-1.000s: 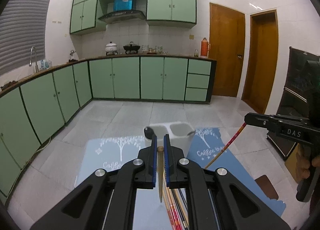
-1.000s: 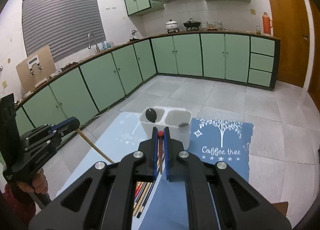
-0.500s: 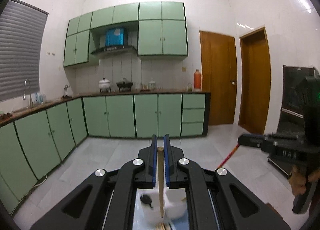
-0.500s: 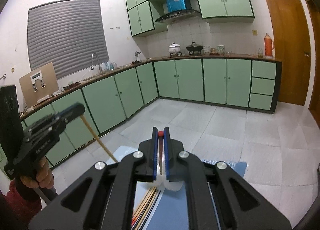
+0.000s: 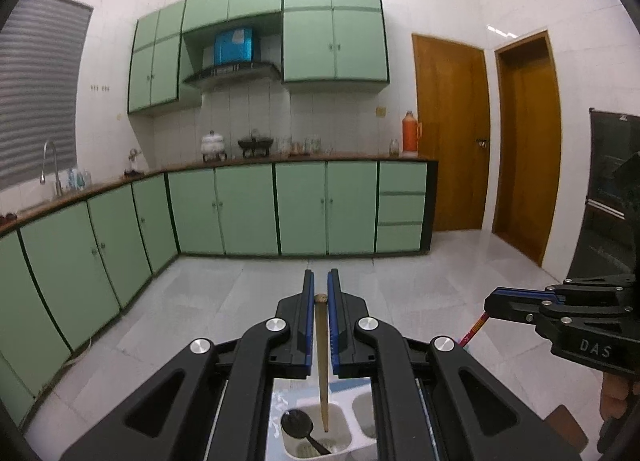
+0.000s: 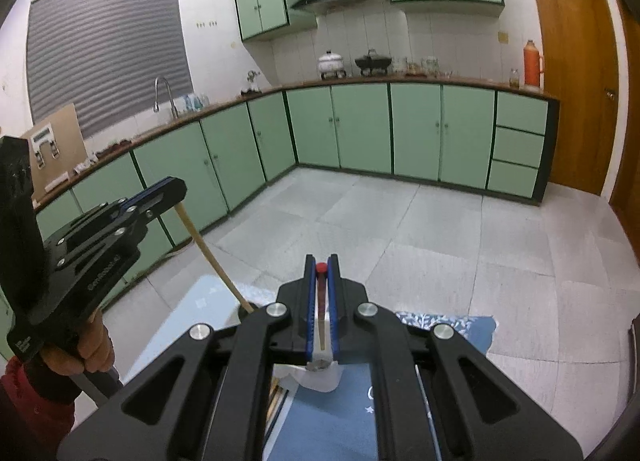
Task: Organize utensils
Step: 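Lift both chopsticks and carry them over the white holder, then open both tools to drop the chopsticks into the holder, then withdraw both tools back over the remaining chopsticks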
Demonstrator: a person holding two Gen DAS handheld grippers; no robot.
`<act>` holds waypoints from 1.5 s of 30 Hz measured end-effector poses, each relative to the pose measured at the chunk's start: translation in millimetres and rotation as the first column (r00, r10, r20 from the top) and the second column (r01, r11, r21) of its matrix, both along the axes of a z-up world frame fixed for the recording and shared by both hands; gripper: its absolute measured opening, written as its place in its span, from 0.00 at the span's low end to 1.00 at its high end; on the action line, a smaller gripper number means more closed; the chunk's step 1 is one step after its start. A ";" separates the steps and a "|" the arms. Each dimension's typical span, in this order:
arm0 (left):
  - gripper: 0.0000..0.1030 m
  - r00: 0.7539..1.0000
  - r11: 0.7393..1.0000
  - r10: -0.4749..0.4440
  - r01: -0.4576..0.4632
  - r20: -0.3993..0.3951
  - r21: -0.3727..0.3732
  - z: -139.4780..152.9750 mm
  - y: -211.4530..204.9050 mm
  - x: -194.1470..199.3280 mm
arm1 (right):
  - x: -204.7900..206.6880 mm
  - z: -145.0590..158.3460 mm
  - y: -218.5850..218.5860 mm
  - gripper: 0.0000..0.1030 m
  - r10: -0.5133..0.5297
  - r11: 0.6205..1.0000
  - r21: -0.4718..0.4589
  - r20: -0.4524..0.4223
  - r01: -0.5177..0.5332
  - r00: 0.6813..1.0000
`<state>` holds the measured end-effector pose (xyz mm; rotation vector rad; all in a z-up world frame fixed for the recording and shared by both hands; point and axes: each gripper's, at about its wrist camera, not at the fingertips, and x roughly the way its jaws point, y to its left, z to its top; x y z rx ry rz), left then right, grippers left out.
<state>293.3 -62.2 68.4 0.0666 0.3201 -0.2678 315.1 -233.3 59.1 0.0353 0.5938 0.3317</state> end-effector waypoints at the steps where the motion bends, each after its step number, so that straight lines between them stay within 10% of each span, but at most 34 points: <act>1: 0.06 1.000 1.000 0.003 -0.003 -0.015 -0.001 -5.7 2.8 3.1 | 2.5 -4.8 2.7 0.05 0.004 1.000 -0.004 -0.011 -0.004 1.000; 9: 0.25 0.996 0.999 0.027 -0.029 -0.088 -0.023 -20.2 22.6 8.2 | -1.6 -18.2 8.8 0.16 0.008 1.000 -0.015 -0.031 -0.008 1.000; 23: 0.71 0.993 0.994 0.095 -0.098 -0.075 -0.049 -26.8 59.7 -86.0 | -119.2 -30.1 -17.1 0.87 -0.136 0.991 0.020 0.135 0.134 0.981; 45: 0.74 0.921 0.988 0.154 -0.133 -0.358 0.083 -192.1 76.3 -179.6 | -215.9 -206.9 40.0 0.82 -0.203 0.979 -0.040 -0.108 0.200 0.973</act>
